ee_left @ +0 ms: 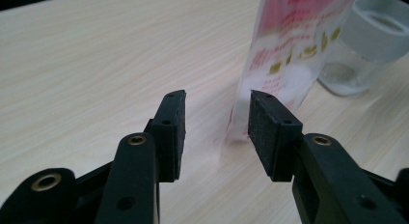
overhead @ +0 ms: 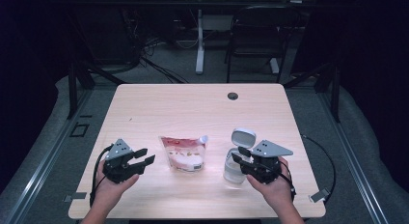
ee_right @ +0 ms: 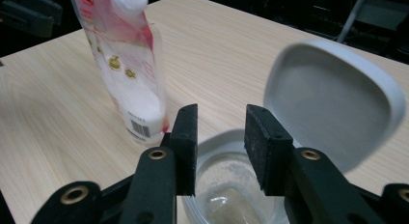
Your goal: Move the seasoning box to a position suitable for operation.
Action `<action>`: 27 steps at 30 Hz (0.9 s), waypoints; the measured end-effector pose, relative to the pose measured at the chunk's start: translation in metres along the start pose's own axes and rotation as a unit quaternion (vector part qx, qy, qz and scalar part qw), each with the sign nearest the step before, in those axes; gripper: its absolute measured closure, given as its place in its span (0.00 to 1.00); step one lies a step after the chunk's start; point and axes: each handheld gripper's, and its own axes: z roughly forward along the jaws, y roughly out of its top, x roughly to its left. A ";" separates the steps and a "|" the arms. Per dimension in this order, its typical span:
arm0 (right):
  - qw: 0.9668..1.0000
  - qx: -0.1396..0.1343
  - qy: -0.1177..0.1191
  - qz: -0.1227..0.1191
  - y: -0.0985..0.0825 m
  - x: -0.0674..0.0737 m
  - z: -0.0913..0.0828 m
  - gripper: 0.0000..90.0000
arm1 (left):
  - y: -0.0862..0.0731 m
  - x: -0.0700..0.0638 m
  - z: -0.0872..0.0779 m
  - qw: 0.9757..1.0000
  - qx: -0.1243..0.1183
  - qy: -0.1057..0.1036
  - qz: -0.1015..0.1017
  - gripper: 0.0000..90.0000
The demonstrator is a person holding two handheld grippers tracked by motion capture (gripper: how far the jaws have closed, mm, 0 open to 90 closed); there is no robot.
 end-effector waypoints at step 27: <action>0.997 -0.013 0.077 -0.012 0.038 0.026 0.052 0.68 | 0.048 -0.010 0.017 0.998 -0.020 -0.054 0.026 0.80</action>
